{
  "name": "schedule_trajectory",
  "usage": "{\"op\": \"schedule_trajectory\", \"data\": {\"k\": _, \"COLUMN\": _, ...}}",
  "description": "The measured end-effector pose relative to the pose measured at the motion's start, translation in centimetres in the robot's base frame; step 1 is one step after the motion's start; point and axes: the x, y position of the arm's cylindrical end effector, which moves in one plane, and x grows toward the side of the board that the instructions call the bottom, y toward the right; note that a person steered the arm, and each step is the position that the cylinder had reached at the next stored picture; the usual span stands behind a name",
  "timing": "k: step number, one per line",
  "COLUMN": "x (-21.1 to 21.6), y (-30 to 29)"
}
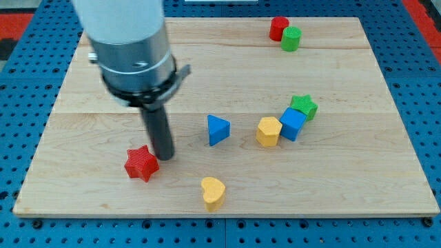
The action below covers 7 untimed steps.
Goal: Move red star towards left of the board
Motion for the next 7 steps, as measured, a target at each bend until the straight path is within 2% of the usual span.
{"op": "schedule_trajectory", "data": {"k": 1, "x": 2.1, "y": 1.2}}
{"op": "schedule_trajectory", "data": {"k": 2, "x": 5.0, "y": -3.6}}
{"op": "schedule_trajectory", "data": {"k": 3, "x": 3.2, "y": -8.4}}
{"op": "schedule_trajectory", "data": {"k": 4, "x": 0.1, "y": -5.4}}
{"op": "schedule_trajectory", "data": {"k": 5, "x": -2.2, "y": -7.8}}
{"op": "schedule_trajectory", "data": {"k": 6, "x": -1.4, "y": -9.6}}
{"op": "schedule_trajectory", "data": {"k": 7, "x": -5.8, "y": -8.3}}
